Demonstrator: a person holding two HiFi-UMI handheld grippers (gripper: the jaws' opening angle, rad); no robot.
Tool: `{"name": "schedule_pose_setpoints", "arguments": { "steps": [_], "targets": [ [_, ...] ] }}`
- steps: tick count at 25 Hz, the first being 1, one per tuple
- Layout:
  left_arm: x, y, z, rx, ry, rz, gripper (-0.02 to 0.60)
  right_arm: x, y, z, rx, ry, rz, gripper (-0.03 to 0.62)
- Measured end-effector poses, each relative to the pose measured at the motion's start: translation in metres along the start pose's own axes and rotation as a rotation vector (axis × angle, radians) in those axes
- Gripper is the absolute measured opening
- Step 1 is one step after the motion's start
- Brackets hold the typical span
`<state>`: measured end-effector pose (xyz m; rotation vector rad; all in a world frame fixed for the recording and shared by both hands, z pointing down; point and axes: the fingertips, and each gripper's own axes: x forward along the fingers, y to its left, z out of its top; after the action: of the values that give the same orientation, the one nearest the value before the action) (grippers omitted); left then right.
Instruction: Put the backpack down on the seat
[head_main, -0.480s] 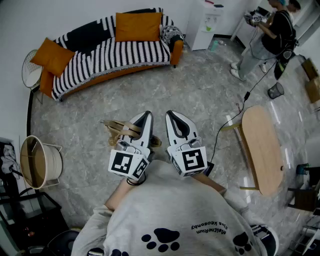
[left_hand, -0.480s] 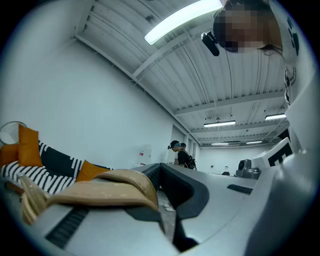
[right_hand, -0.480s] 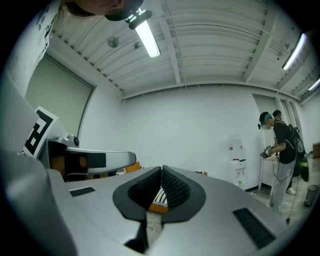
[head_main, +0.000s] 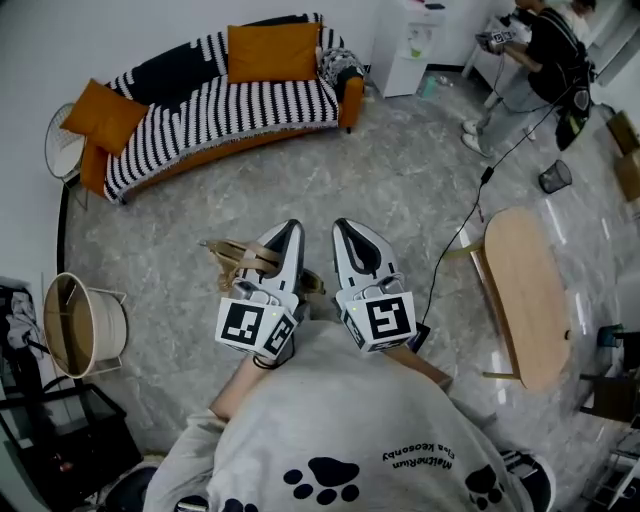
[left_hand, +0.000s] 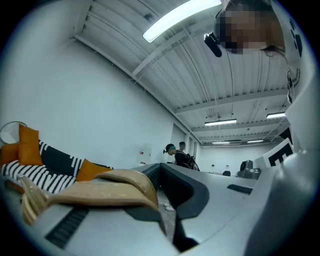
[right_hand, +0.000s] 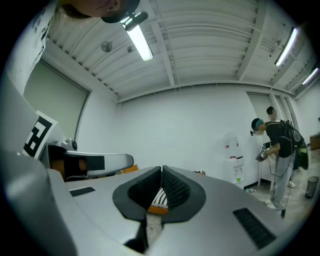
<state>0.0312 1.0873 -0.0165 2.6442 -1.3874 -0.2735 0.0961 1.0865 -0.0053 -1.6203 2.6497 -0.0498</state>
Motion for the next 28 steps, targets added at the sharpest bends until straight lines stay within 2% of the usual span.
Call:
{"name": "schedule_pose_setpoints", "arguments": {
  "steps": [12,18,28],
  "targets": [
    [0.054,0.029,-0.003,-0.02,0.005,-0.037,0.018,0.048,-0.039,-0.003,0.021,0.004,-0.049,0.038],
    [0.104,0.075,0.006,-0.016,0.01,-0.063,0.018,0.109,-0.057,0.0,0.017,0.008,-0.072,0.038],
    [0.183,0.155,0.02,-0.013,0.007,-0.186,0.018,0.209,-0.081,-0.001,0.004,0.008,-0.185,0.038]
  ]
}}
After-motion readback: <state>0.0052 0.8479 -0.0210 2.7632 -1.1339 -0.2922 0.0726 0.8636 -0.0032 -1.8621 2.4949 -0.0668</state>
